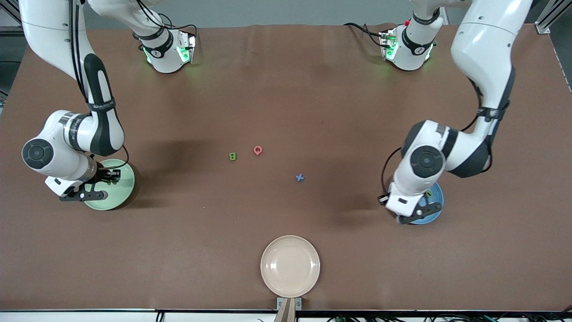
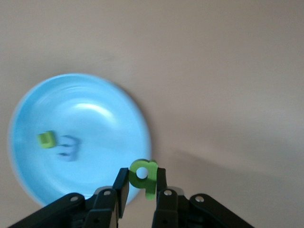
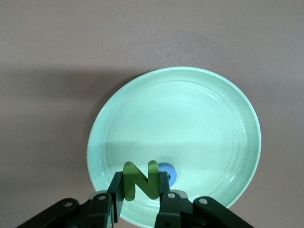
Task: Sort upper and lower case letters into plates
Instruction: 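Place the N on the green plate while the left gripper places the b, then reach the left gripper to the blue x while the right gripper moves out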
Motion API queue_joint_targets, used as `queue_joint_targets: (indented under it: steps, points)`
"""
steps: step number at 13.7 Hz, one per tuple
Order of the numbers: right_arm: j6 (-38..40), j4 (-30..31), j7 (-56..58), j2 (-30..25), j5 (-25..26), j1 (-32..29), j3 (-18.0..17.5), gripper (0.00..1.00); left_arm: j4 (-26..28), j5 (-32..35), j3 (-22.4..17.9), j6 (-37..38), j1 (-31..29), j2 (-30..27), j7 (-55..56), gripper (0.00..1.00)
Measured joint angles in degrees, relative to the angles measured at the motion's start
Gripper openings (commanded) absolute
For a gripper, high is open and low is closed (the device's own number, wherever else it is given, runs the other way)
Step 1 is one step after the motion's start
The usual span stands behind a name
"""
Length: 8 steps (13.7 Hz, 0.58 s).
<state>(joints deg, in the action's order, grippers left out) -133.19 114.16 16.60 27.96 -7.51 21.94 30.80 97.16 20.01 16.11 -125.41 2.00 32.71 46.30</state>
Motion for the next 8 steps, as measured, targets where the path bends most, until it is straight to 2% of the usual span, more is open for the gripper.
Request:
queue_joint_targets:
  steps: [1, 2, 3, 4, 8]
  points:
    - [-0.3, -0.1, 0.1, 0.7, -0.5, -0.3, -0.5, 0.21, 2.2, 0.0, 0.0, -0.4, -1.9, -0.4, -1.1, 0.27]
    - [-0.6, -0.2, 0.3, 1.2, -1.1, -1.0, -1.5, 0.21, 3.8, 0.0, 0.0, -1.0, -3.2, -0.3, -1.7, 0.59]
    - [-1.0, -0.2, 0.8, 1.6, -1.7, -2.1, -2.9, 0.21, 5.1, 0.0, 0.0, -1.5, -4.1, -0.3, -1.9, 0.96]
    - [-1.4, -0.3, 1.1, 2.1, -2.1, -3.3, -4.1, 0.21, 6.0, 0.0, 0.0, -1.7, -4.7, -0.1, -2.0, 1.00]
    - [-2.8, -0.4, 2.2, 3.6, -2.4, -6.4, -6.4, 0.22, 6.3, 0.0, 0.2, -2.0, -5.2, -0.1, -2.0, 1.00]
